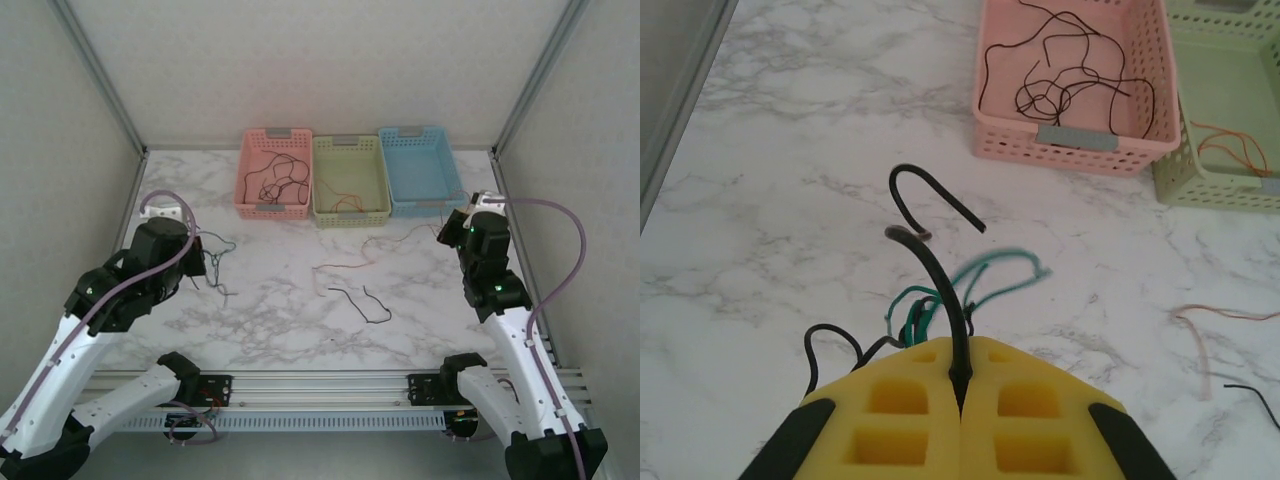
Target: Untangle the cables
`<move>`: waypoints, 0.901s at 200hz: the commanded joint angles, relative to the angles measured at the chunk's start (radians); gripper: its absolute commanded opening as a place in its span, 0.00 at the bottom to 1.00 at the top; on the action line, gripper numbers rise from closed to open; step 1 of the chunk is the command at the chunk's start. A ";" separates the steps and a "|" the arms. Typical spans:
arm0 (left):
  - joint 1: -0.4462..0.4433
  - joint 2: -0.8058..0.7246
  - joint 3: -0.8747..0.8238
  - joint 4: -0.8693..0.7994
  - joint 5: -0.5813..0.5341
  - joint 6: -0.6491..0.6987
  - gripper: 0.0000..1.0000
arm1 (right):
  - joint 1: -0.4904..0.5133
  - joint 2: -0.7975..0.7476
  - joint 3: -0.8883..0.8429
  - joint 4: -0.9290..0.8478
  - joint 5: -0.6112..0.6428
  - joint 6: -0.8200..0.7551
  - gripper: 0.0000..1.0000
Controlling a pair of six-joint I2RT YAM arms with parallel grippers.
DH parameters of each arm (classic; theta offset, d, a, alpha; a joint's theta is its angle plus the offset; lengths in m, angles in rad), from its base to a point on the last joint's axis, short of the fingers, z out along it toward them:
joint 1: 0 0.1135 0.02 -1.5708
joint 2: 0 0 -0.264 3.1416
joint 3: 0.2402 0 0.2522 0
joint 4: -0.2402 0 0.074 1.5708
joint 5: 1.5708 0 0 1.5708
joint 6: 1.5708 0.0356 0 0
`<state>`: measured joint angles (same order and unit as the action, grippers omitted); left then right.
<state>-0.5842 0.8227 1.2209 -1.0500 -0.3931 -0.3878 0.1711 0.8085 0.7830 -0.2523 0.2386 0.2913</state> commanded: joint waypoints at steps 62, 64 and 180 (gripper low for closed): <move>0.009 -0.029 -0.112 0.028 0.071 0.034 0.00 | -0.016 0.049 0.117 0.056 -0.316 0.086 0.00; 0.009 -0.028 -0.115 0.031 0.074 0.034 0.00 | -0.016 0.057 0.125 0.059 -0.329 0.092 0.00; 0.009 0.005 -0.251 0.114 0.185 0.027 0.00 | 0.038 0.615 0.937 0.253 -0.527 0.258 0.00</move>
<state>-0.5842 0.8330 0.9791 -0.9607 -0.2409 -0.3660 0.1787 1.3449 1.6035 -0.0841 -0.2470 0.5262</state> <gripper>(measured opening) 0.052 0.056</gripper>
